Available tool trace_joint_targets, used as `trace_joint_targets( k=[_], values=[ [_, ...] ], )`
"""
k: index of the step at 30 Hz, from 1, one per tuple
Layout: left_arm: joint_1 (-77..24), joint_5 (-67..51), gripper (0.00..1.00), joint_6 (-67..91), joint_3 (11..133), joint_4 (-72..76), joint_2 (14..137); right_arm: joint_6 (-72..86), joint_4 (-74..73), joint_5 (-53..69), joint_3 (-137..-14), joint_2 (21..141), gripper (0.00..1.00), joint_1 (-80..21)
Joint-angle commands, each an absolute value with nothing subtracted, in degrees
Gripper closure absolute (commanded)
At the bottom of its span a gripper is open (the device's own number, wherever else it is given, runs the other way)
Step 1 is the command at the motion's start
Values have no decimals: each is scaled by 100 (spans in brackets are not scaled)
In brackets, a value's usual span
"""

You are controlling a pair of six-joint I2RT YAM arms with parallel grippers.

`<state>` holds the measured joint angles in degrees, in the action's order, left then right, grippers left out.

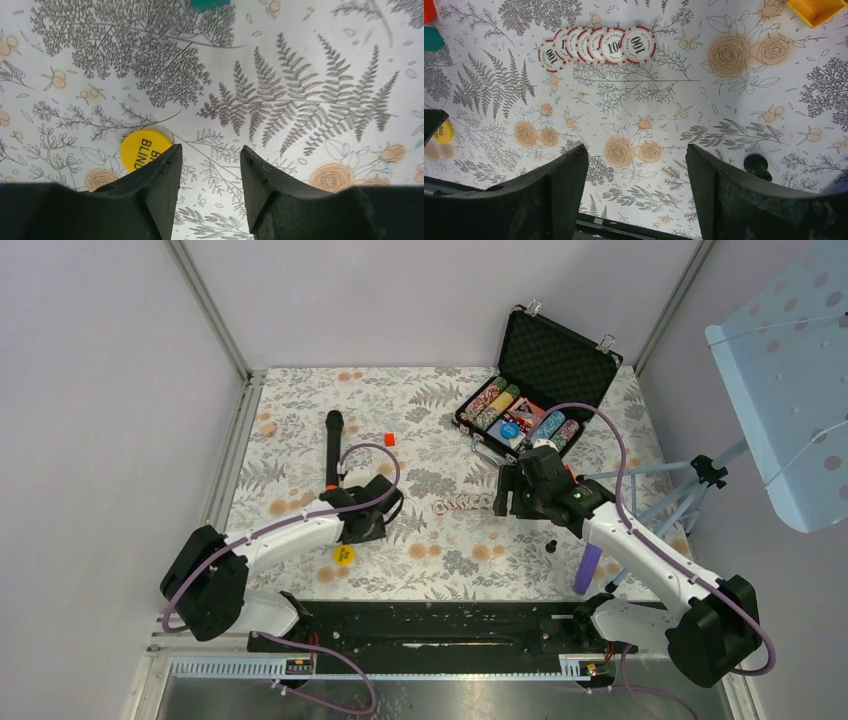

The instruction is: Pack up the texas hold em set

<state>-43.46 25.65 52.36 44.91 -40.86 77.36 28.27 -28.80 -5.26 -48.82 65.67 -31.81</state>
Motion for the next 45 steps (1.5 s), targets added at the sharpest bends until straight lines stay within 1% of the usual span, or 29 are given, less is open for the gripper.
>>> trace_joint_targets(
  k=[1,3,5,7,12,17,27,35,39,45],
  values=[
    [-4354,2857,53,5111,4802,-4270,7762,2781,-3043,-732,-4914,6503,21,-3217],
    [-4307,2831,50,5255,4542,-4219,7578,2801,-3050,-692,-4922,6561,22,-3217],
    [-4191,2702,37,5452,4173,-4081,7353,2812,-3035,-642,-4944,6620,21,-3212],
    [-4053,2558,36,5624,3803,-3932,7103,2817,-3039,-585,-4963,6671,21,-3217],
    [-3634,2413,36,5738,3217,-3821,6694,2817,-3041,-519,-4983,6685,21,-3217],
    [-3392,2351,36,5525,3117,-3683,6650,2832,-3033,-494,-4974,6687,21,-3217],
    [-3393,2167,36,5431,3150,-3454,6947,2828,-3035,-476,-4994,6710,21,-3217],
    [-3412,2027,42,5343,3105,-3402,6954,2830,-3041,-461,-4993,6767,21,-3214],
    [-3576,2002,45,5263,3256,-3428,7056,2825,-3039,-479,-4977,6772,22,-3215],
    [-3868,2135,44,5326,3472,-3677,7191,2856,-3038,-443,-4981,6794,21,-3216]
  ],
)
